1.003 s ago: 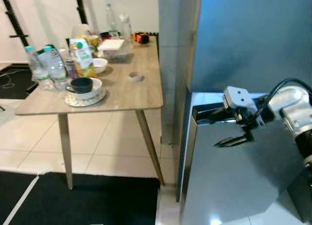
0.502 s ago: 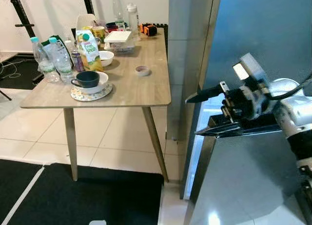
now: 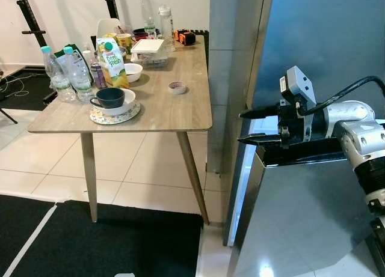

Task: Restocking fridge

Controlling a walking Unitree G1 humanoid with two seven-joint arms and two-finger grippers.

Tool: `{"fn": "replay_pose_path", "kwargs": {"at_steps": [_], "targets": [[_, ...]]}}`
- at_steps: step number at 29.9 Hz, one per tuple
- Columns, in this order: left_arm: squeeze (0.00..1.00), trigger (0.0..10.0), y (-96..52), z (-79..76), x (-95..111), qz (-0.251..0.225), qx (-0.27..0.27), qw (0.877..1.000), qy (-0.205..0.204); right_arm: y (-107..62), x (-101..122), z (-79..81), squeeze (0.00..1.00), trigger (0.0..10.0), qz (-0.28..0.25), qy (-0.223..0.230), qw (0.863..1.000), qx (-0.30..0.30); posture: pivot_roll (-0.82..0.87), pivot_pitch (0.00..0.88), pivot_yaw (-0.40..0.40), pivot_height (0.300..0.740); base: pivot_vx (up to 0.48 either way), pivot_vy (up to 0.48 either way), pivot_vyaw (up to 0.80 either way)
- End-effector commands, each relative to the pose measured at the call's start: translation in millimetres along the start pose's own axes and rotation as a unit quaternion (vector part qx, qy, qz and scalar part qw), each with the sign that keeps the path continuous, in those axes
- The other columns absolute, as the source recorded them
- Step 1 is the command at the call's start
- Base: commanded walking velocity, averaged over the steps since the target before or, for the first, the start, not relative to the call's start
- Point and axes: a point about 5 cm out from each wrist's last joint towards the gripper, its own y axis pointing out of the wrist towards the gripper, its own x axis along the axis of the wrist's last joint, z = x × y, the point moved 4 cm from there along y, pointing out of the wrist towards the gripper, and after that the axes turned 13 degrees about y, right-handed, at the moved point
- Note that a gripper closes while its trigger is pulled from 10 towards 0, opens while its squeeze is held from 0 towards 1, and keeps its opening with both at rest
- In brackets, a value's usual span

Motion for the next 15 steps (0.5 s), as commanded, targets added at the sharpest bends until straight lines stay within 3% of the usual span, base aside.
{"fn": "replay_pose_path", "kwargs": {"at_steps": [1, 3, 4, 8, 14, 15], "targets": [[0.00, 10.0, -1.2, 2.7, -5, 0.006, 0.002, 1.000, 0.000, -0.8, 2, -4.7, 0.00, 0.0, 0.025, -0.026, 0.999, -0.013, -0.11, 0.000, -0.005, 0.740, 0.000, 0.000, 0.00], [0.00, 10.0, -1.2, 2.8, -6, 0.006, 0.002, 1.000, 0.000, -1.2, -1, -5.8, 0.00, 0.0, 0.044, -0.035, 0.998, -0.018, -0.11, 0.000, -0.005, 0.740, 0.000, 0.000, 0.00], [0.00, 10.0, -0.9, 0.0, -6, 0.007, 0.001, 1.000, 0.000, -2.7, -13, -10.6, 0.00, 0.0, 0.100, -0.056, 0.993, -0.039, -0.11, 0.000, -0.005, 0.740, 0.000, 0.000, 0.00], [0.00, 10.0, 0.1, -7.2, -5, 0.006, -0.003, 1.000, 0.001, -6.0, -24, -17.5, 0.00, 0.0, 0.153, -0.075, 0.983, -0.065, -0.11, 0.000, -0.005, 0.740, 0.000, 0.000, 0.00], [0.00, 10.0, -1.2, -4.8, -11, 0.010, -0.002, 1.000, 0.002, -9.8, -29, -23.3, 0.00, 0.0, 0.189, -0.094, 0.974, -0.081, -0.11, 0.000, -0.006, 0.740, 0.000, 0.000, 0.00], [0.00, 10.0, 0.7, -9.6, -4, 0.007, -0.004, 1.000, 0.003, -10.9, -30, -23.7, 0.00, 0.0, 0.200, -0.100, 0.971, -0.080, -0.11, 0.000, -0.006, 0.740, 0.000, 0.000, 0.00]]}}
